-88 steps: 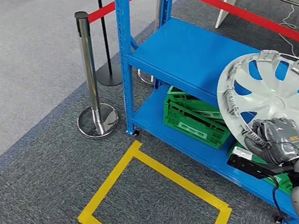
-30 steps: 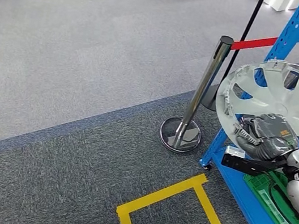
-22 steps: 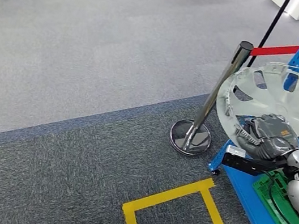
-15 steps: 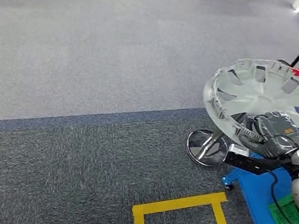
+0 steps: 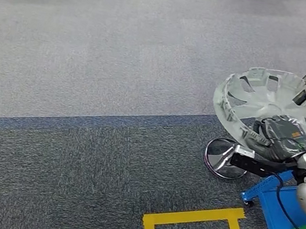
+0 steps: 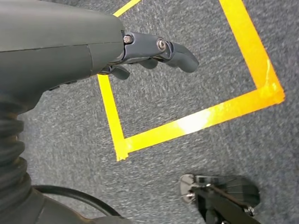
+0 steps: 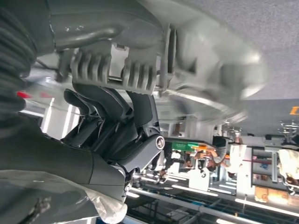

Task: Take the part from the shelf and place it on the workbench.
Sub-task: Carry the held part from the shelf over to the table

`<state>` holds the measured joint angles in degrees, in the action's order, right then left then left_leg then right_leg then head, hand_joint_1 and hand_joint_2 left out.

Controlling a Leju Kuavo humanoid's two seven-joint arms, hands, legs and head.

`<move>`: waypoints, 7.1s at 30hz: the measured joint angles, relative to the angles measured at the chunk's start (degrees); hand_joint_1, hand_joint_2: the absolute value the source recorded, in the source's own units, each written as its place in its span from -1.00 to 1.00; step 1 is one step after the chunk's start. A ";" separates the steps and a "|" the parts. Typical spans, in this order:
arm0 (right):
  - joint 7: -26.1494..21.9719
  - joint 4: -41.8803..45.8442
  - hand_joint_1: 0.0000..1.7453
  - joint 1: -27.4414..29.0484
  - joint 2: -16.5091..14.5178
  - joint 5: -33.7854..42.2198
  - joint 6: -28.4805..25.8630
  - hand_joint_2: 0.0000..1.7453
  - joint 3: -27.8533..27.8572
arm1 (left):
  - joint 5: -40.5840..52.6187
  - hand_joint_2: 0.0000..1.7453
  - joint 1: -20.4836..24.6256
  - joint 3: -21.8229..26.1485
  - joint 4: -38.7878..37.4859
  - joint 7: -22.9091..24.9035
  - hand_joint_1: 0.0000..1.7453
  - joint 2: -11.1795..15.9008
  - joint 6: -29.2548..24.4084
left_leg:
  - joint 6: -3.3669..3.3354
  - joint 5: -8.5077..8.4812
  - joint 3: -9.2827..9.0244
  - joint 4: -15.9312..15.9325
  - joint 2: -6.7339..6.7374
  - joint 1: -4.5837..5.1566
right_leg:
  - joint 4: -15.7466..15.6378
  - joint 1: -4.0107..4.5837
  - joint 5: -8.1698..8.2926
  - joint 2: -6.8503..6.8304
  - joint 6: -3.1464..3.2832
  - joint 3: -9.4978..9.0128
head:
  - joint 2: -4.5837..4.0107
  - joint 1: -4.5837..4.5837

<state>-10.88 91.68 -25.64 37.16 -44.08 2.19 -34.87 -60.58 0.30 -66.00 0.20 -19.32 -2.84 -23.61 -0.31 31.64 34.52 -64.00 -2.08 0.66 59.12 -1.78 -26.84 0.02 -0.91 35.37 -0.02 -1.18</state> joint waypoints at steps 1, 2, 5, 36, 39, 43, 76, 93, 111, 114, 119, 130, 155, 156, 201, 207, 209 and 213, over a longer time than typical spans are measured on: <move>0.00 -0.02 1.00 0.07 -0.02 -0.01 -0.01 1.00 0.01 | 0.00 1.00 0.07 -0.01 0.00 0.00 -1.00 -0.03 -0.01 | 0.33 1.42 2.03 -3.82 0.68 -0.16 | -0.01 0.00 -0.25 -0.23 0.23 -0.30 | 0.00 -0.13; -0.01 -0.03 1.00 0.13 -0.04 -0.04 -0.04 1.00 0.01 | -0.01 1.00 0.12 -0.01 0.00 0.00 -1.00 -0.02 -0.01 | 0.57 2.66 4.30 -7.76 1.04 -0.38 | -0.01 0.00 -0.47 -0.42 0.32 -0.55 | 0.00 -0.15; -0.15 -0.04 1.00 0.17 -0.22 -0.26 -0.20 1.00 0.03 | -0.03 1.00 0.03 -0.13 0.00 0.00 -1.00 -0.01 -0.02 | 0.77 0.68 6.88 -10.06 1.29 -0.80 | 0.00 -0.01 -1.19 -0.71 0.20 -1.49 | 0.00 -0.15; -1.36 0.01 1.00 2.05 -0.48 -1.97 -1.63 1.00 0.50 | -0.75 1.00 0.01 -2.27 -0.02 -0.22 -1.00 0.14 -0.48 | 0.24 -1.06 7.25 -9.00 1.58 -0.49 | 0.36 0.33 -2.29 -3.22 0.06 -2.30 | 0.00 -0.20; -1.36 0.01 1.00 2.16 -0.48 -1.96 -1.80 1.00 0.55 | -0.77 1.00 0.03 -2.34 -0.02 -0.17 -1.00 0.22 -0.57 | -1.43 -5.75 2.08 1.94 4.47 0.67 | 0.25 0.81 -2.77 -4.76 -0.09 -3.01 | 0.00 -0.16; -1.38 0.09 1.00 2.43 -0.50 -1.95 -1.93 1.00 0.54 | -0.77 1.00 -0.04 -2.40 -0.02 -0.10 -1.00 0.22 -0.78 | -2.26 -6.06 0.80 5.31 4.14 1.14 | -0.34 0.99 -3.15 -6.67 -0.96 -3.58 | 0.00 -0.11; -2.15 0.01 1.00 3.31 -0.68 -2.19 -2.10 1.00 0.49 | -1.80 1.00 -0.26 -2.44 -0.03 -0.58 -1.00 -0.02 -1.32 | -2.96 -7.33 1.04 6.36 2.79 1.27 | 2.12 0.67 -6.24 -3.94 -1.34 -3.43 | -0.01 -0.20; -3.55 -0.32 1.00 2.02 -2.20 -3.26 -3.27 1.00 -0.56 | -3.16 1.00 -0.43 -2.47 -0.09 -2.08 -1.00 -0.26 -2.46 | -0.19 -3.83 4.27 -0.39 -1.82 0.21 | 1.06 -0.39 -2.68 0.97 -0.42 -1.75 | 0.00 -0.29; -4.58 -0.81 1.00 0.84 -5.85 -4.84 -5.56 1.00 -1.71 | -4.92 1.00 -0.13 -2.46 -0.09 -2.73 -1.00 -0.61 -3.85 | -3.57 -7.47 1.30 6.13 0.85 1.28 | 13.96 0.51 -10.83 -0.14 -1.60 2.91 | 0.00 -0.07; -4.76 -1.23 1.00 0.55 -6.67 -4.95 -5.62 1.00 -2.17 | -5.16 1.00 -0.10 -2.45 -0.09 -2.72 -1.00 -0.96 -4.15 | -3.31 -7.10 0.97 5.78 -1.75 0.90 | 12.87 0.37 -6.77 0.17 -2.05 4.48 | 0.00 -0.07; -4.85 -1.75 1.00 -0.31 -7.58 -5.01 -5.80 1.00 -2.90 | -5.43 1.00 -0.21 -2.45 -0.11 -2.44 -1.00 -0.93 -4.39 | -1.66 -6.36 1.76 4.23 -5.62 0.34 | 1.18 -0.22 -1.78 4.04 -1.76 -0.73 | 0.00 -0.02; -4.79 -2.15 1.00 -1.50 -8.98 -5.04 -6.03 1.00 -2.96 | -5.86 1.00 -0.56 -2.45 -0.14 -2.30 -1.00 -1.11 -4.40 | 0.31 -4.03 7.18 -6.00 2.17 -0.43 | 0.30 0.35 -2.81 -3.98 0.35 -3.00 | 0.00 -0.73; -5.60 -4.45 1.00 -5.71 -10.58 -4.55 -6.02 1.00 -6.74 | -6.67 1.00 -0.54 -2.45 -0.15 -3.05 -1.00 -0.86 -4.18 | -0.12 -2.68 4.84 -2.04 -0.61 0.08 | 0.62 -0.04 -1.37 0.44 0.00 -1.13 | -0.01 -0.43; -5.60 -4.54 1.00 -5.75 -10.60 -4.50 -6.02 1.00 -6.76 | -6.67 1.00 -0.45 -2.45 -0.15 -3.09 -1.00 -0.87 -4.15 | 0.12 -0.89 6.74 -5.98 0.68 -0.08 | 0.60 0.09 -1.55 -0.38 0.22 -1.29 | -0.01 -0.55; -6.87 -5.98 1.00 -4.21 -11.72 -4.90 -9.40 1.00 -6.92 | -7.61 1.00 -0.23 -2.64 -0.17 -4.03 -1.00 -0.93 -4.30 | -2.07 -5.86 0.45 5.29 0.20 -0.89 | 5.47 0.01 -4.79 -0.32 -2.28 1.11 | -0.02 -0.22; -7.01 -6.00 1.00 -3.64 -11.73 -4.92 -9.42 1.00 -6.94 | -7.79 1.00 -0.19 -2.74 -0.15 -4.02 -1.00 -1.12 -4.26 | -2.37 -5.72 0.16 5.17 -2.55 -0.44 | 9.29 0.15 -3.05 0.94 -1.83 4.15 | 0.00 -0.07; -7.02 -6.01 1.00 -3.62 -11.71 -4.92 -9.42 1.00 -6.92 | -7.83 1.00 -0.10 -2.77 -0.15 -4.02 -1.00 -1.13 -4.26 | -2.08 -5.65 0.40 4.95 -3.74 -0.41 | 2.09 -0.05 -0.52 3.54 -1.48 0.50 | -0.01 -0.10; -6.88 -6.06 1.00 -3.65 -11.71 -5.08 -9.48 1.00 -6.90 | -7.98 1.00 -0.35 -2.78 -0.16 -4.02 -1.00 -1.11 -4.25 | -0.77 -6.04 1.17 5.00 -6.10 -0.84 | -0.50 0.00 -0.49 3.41 -1.12 -1.07 | -0.01 -0.11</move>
<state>-17.76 85.62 -29.29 25.44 -49.16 -7.29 -41.77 -68.56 -0.05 -68.78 0.04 -23.34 -3.96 -27.85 -1.08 25.60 35.69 -59.00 -8.17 -0.18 58.62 -1.78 -27.34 3.43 -2.04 34.30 -0.03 -1.29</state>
